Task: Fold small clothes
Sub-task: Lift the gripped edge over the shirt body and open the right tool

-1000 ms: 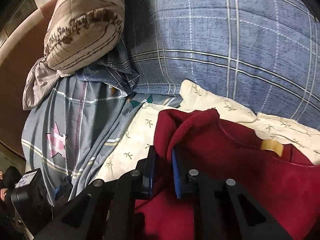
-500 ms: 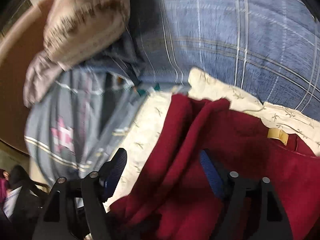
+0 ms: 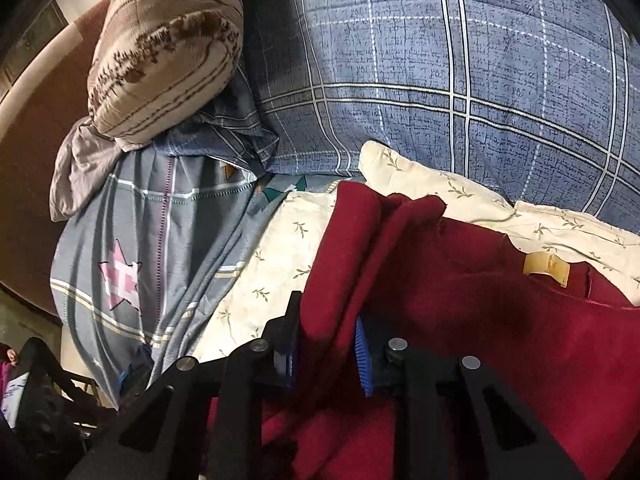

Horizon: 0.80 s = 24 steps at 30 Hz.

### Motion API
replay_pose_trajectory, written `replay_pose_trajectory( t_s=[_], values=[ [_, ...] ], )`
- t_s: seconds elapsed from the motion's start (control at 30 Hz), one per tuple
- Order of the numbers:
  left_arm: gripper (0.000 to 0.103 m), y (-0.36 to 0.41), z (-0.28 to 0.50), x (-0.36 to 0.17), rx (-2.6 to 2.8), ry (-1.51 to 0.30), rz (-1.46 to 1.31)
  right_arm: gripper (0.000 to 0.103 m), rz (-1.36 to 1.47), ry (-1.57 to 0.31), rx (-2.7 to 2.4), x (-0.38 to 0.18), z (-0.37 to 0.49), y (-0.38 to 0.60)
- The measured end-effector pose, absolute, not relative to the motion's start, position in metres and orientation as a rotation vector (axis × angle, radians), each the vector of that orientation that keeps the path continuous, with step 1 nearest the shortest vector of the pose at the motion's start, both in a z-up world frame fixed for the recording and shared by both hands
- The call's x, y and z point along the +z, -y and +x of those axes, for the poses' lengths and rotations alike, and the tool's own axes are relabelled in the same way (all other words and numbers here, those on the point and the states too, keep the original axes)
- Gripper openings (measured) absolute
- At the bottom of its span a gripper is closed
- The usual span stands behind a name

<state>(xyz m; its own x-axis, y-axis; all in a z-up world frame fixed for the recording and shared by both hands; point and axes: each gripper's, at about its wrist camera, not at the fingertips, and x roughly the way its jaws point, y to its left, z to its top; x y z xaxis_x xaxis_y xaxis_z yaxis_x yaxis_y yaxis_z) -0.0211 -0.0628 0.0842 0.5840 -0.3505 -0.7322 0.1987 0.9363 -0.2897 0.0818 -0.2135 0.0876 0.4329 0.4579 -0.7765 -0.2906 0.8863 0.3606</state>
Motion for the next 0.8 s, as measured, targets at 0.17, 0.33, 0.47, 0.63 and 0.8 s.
replay_pose_trajectory(
  t_s=[0.17,0.33,0.47,0.63,0.8],
  values=[
    [0.026,0.075,-0.026,0.094,-0.368,-0.871,-0.177,0.020,0.208,-0.990,0.474,0.101,0.075,0.231],
    [0.022,0.101,-0.039,0.120,-0.471,-0.834,-0.183,0.018,0.207,-0.942,0.457,0.126,0.063,0.262],
    [0.021,0.147,-0.051,0.136,-0.582,-0.826,-0.136,0.017,0.193,-0.905,0.413,0.145,0.045,0.306],
    [0.019,0.203,-0.049,0.135,-0.694,-0.866,-0.149,0.016,0.187,-0.881,0.320,0.151,0.027,0.360],
    [0.019,0.261,-0.048,0.115,-0.759,-0.912,-0.092,0.015,0.246,-0.894,0.219,0.130,0.016,0.424]
  ],
)
